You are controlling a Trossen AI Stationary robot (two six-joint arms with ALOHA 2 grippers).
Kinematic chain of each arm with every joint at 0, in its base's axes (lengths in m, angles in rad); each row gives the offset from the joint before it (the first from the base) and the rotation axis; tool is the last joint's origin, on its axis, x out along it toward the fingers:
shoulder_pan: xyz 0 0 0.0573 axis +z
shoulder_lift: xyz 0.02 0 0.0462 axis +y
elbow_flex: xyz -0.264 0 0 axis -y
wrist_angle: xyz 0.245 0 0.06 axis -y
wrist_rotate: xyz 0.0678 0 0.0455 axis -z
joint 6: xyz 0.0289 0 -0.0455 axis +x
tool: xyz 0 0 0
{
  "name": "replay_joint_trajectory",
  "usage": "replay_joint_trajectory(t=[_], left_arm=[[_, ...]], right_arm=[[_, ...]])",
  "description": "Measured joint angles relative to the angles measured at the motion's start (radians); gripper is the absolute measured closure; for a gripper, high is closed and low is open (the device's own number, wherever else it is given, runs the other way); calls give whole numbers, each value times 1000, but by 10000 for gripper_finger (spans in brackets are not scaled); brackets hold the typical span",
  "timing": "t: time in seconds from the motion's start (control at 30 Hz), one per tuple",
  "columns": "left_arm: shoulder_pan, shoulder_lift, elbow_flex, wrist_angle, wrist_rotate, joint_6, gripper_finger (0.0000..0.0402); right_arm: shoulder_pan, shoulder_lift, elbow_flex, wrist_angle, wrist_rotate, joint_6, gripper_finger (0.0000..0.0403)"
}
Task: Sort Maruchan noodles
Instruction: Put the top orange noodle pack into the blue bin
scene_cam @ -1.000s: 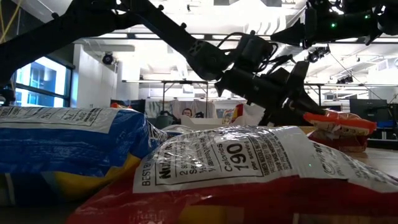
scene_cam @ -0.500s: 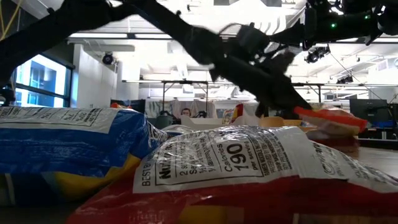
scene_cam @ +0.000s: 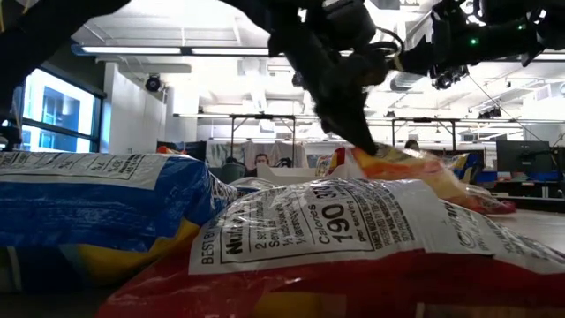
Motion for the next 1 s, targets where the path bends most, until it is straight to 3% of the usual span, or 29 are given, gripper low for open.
replay_joint_trajectory(t=[0.17, 0.33, 0.5, 0.67, 0.8, 1.0], left_arm=[[-4, -95, -213, 133, -9, -69, 401], [-27, -266, -491, 351, -70, -107, 401], [-75, -426, -678, 499, -173, -106, 401], [-114, -499, -759, 561, -228, -101, 401], [-141, -500, -764, 554, -279, -82, 401], [-182, -497, -763, 556, -314, -82, 401]], right_arm=[[0, 0, 0, -59, -25, 16, 403], [1, 2, 0, -156, -132, 145, 396], [12, 42, 0, -257, -275, 256, 343], [89, 137, -32, -287, -328, 319, 247], [169, 255, -73, -105, -329, 318, 179], [221, 438, -162, 132, -281, 315, 149]])
